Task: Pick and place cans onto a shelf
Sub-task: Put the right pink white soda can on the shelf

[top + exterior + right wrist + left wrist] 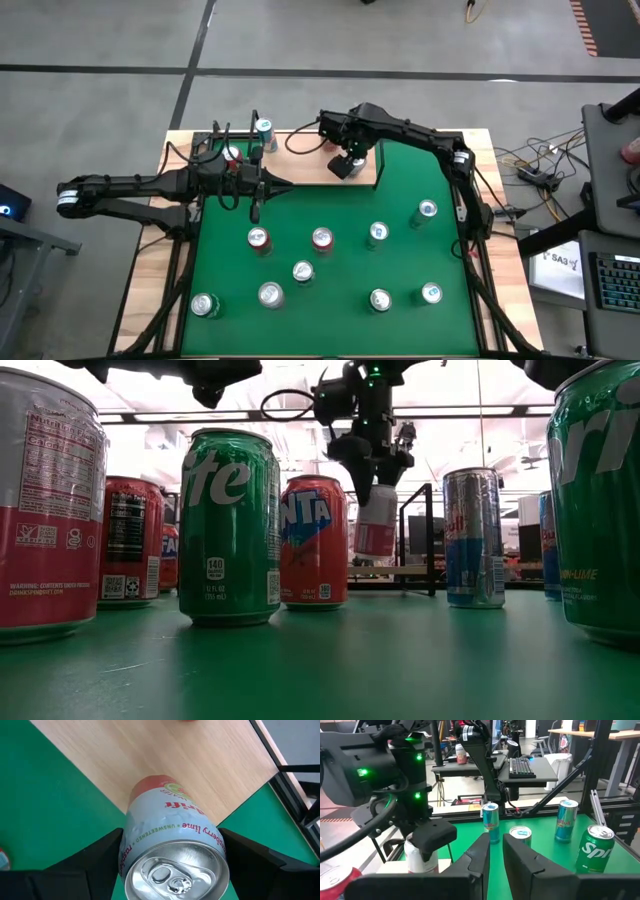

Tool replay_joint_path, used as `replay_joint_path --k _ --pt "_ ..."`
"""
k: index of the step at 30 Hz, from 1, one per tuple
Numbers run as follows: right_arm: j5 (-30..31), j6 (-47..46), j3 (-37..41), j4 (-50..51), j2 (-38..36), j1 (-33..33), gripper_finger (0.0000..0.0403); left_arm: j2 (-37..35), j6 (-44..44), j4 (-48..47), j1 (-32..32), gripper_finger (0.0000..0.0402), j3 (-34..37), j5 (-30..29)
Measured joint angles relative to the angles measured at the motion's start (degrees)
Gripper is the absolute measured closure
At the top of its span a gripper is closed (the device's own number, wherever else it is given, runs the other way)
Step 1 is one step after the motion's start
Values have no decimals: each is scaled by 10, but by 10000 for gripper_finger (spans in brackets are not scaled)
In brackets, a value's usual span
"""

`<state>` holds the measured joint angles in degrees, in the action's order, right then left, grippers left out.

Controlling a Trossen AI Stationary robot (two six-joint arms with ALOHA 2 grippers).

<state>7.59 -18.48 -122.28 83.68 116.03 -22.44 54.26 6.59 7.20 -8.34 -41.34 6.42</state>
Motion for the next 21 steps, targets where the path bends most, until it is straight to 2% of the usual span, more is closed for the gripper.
replay_joint_path --k 21 --pt "-1 13 0 -14 8 -2 113 0 5 1 0 365 0 0"
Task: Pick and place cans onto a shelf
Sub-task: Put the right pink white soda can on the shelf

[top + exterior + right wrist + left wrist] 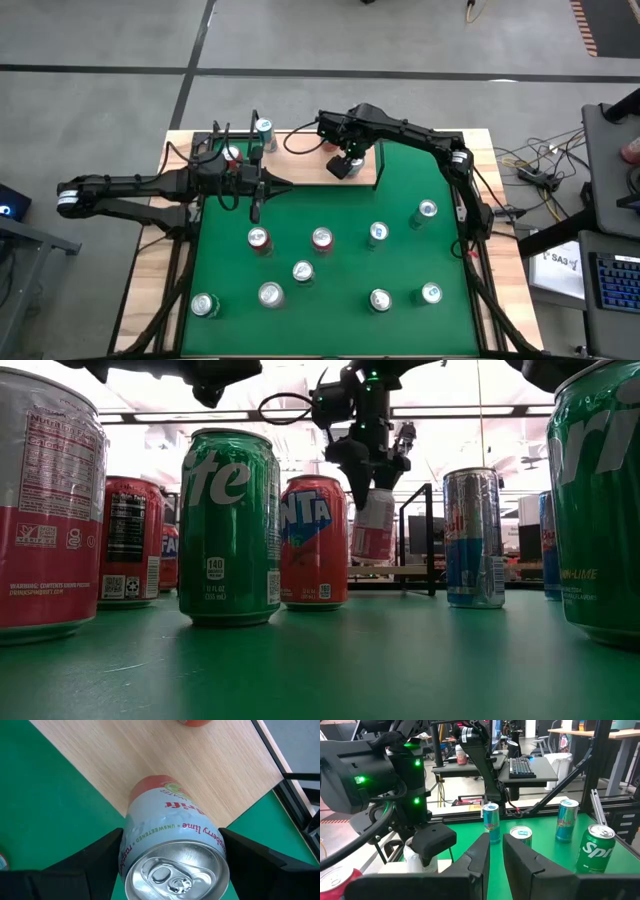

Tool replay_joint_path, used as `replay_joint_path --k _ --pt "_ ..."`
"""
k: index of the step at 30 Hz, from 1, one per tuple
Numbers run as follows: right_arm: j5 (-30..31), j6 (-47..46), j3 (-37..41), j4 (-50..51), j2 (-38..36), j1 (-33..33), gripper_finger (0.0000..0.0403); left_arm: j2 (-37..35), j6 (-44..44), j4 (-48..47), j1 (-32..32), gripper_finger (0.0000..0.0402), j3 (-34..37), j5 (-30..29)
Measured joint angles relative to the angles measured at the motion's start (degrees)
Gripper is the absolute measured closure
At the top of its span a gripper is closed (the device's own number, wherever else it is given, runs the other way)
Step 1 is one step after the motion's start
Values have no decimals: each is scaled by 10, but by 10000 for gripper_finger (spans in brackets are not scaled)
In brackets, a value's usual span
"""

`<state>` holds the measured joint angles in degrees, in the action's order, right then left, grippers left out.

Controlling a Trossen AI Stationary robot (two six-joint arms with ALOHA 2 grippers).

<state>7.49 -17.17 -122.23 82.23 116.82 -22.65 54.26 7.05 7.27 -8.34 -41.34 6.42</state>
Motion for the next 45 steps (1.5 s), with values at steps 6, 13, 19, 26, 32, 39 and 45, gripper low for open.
replay_joint_path --k 6,13,19,26,32,39,45 --pt "0 2 0 -3 6 0 113 0 0 -1 0 365 0 0" --pt "0 7 0 -5 12 0 112 0 0 -1 0 365 0 0" --pt "0 15 0 -10 13 0 107 0 0 -2 0 365 0 0" --pt "0 13 0 -20 14 -1 61 0 0 -2 0 365 0 0" --pt "0 12 0 -31 14 0 53 0 0 -4 0 365 0 0" --pt "0 11 -28 -37 7 0 61 0 0 -5 0 365 0 0" --pt "1 23 -79 -33 1 1 63 0 -2 -5 0 365 0 0"
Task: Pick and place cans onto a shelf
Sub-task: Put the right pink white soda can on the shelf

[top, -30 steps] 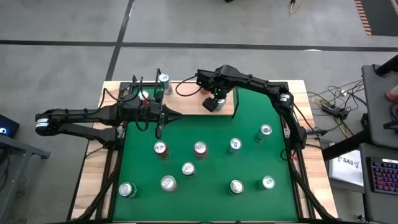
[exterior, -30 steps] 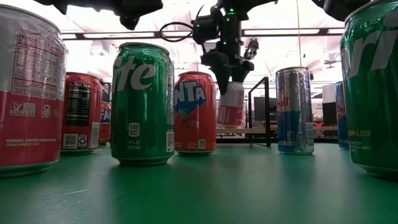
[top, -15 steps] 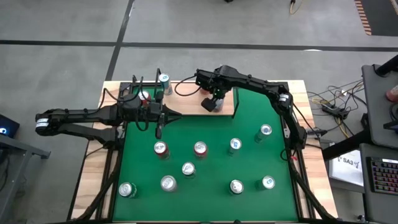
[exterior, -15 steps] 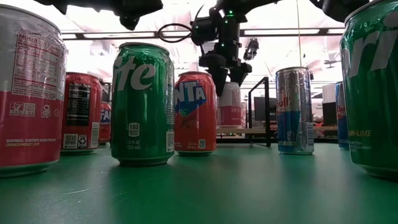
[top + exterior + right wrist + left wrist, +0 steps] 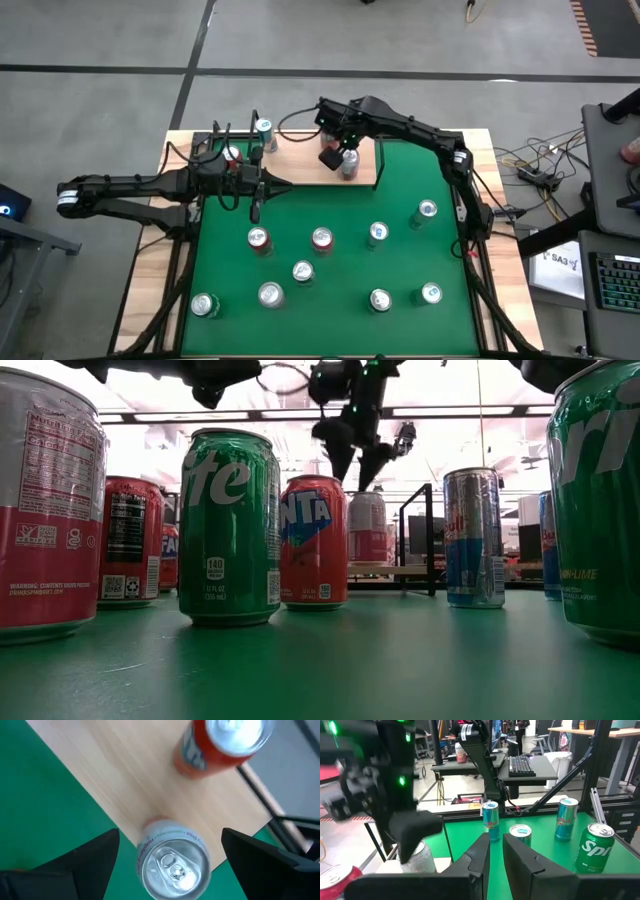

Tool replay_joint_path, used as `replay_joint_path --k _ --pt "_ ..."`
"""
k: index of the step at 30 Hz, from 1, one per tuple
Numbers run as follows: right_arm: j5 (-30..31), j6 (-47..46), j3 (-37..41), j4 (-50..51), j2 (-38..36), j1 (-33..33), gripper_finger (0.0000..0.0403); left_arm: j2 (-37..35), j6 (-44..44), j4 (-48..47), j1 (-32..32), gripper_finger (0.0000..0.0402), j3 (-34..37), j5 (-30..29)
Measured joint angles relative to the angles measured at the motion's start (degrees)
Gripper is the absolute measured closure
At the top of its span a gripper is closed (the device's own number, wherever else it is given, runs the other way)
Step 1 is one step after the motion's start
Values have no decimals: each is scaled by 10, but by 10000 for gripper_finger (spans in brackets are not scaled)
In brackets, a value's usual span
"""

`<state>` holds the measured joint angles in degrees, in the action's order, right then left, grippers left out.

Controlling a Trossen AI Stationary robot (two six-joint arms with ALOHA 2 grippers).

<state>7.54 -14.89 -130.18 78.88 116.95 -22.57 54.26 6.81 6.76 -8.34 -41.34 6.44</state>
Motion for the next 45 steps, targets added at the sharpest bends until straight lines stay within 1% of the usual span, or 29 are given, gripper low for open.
replay_joint_path --k 3,6,8,10,15,19,24,26,27,29,31,33,36,40,45 --pt "0 29 -24 0 -13 2 65 1 0 1 0 365 0 0" --pt "0 56 -29 -3 -29 2 76 9 -5 9 0 365 0 0" --pt "0 72 -24 -1 -42 2 90 19 -11 17 0 365 0 0" --pt "0 87 -17 -1 -56 3 113 30 -15 21 0 365 0 0" --pt "0 114 12 -7 -82 3 193 64 -16 45 0 365 0 0" --pt "0 135 53 -23 -98 0 266 92 -15 79 0 365 0 0" --pt "-3 193 129 -68 -122 -4 356 138 -12 132 -1 365 0 0" --pt "-4 207 167 -104 -142 -8 384 157 -2 149 -3 365 0 0" --pt "-6 214 188 -124 -155 -11 387 166 2 159 -5 365 0 -2" --pt "-11 230 236 -170 -187 -20 389 183 12 180 -8 365 0 -28" --pt "-42 249 290 -227 -223 -37 390 199 24 187 -13 365 -4 -65" --pt "-78 259 347 -283 -258 -56 390 214 40 187 -19 365 -16 -88" --pt "-104 265 428 -364 -305 -81 390 239 64 188 -29 365 -39 -88" --pt "-104 260 510 -437 -342 -98 390 282 86 171 -39 365 -76 -89" --pt "-106 243 552 -471 -353 -97 390 342 103 123 -45 365 -119 -89"
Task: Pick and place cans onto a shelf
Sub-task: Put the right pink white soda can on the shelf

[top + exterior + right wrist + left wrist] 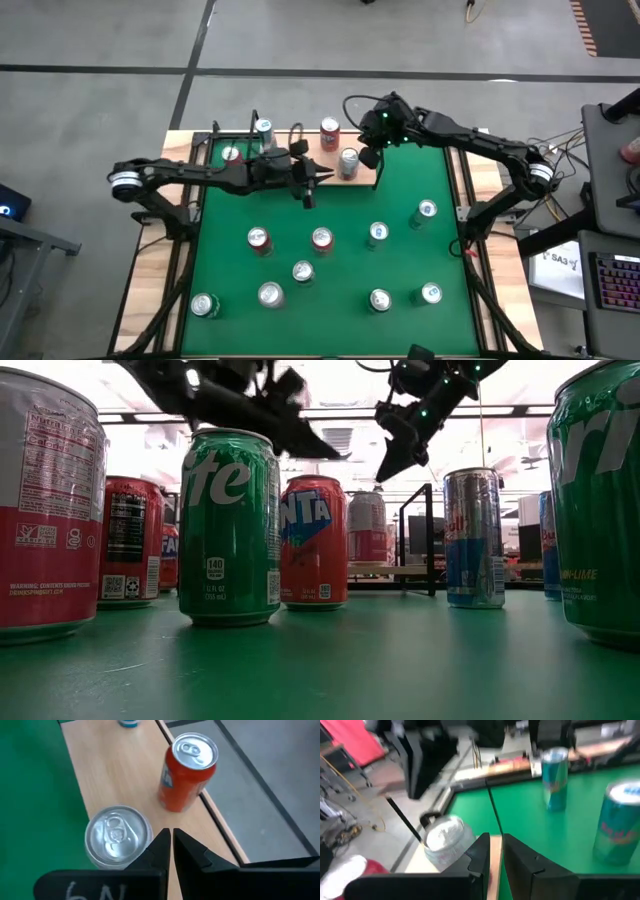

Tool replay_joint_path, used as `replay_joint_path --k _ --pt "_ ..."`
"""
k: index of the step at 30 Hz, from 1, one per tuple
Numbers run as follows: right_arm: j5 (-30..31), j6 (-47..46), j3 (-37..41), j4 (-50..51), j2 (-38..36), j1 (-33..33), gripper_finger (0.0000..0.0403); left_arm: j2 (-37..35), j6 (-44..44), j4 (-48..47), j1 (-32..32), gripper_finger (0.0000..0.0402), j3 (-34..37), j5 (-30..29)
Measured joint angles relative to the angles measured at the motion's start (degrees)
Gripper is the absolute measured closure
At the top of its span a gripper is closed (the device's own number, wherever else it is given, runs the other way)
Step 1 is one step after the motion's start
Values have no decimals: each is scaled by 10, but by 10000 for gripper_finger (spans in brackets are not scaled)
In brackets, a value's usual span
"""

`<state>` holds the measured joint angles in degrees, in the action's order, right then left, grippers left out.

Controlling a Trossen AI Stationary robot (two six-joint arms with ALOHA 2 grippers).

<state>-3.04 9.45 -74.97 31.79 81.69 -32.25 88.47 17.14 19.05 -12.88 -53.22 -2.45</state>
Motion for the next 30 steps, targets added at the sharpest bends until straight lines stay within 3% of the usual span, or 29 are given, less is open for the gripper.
replay_joint_path --k 13,30 --pt "0 -7 6 -16 19 0 390 106 -9 -1 -9 365 -61 0" --pt "-3 -10 6 -21 46 15 390 137 -29 22 -35 365 -62 -1"
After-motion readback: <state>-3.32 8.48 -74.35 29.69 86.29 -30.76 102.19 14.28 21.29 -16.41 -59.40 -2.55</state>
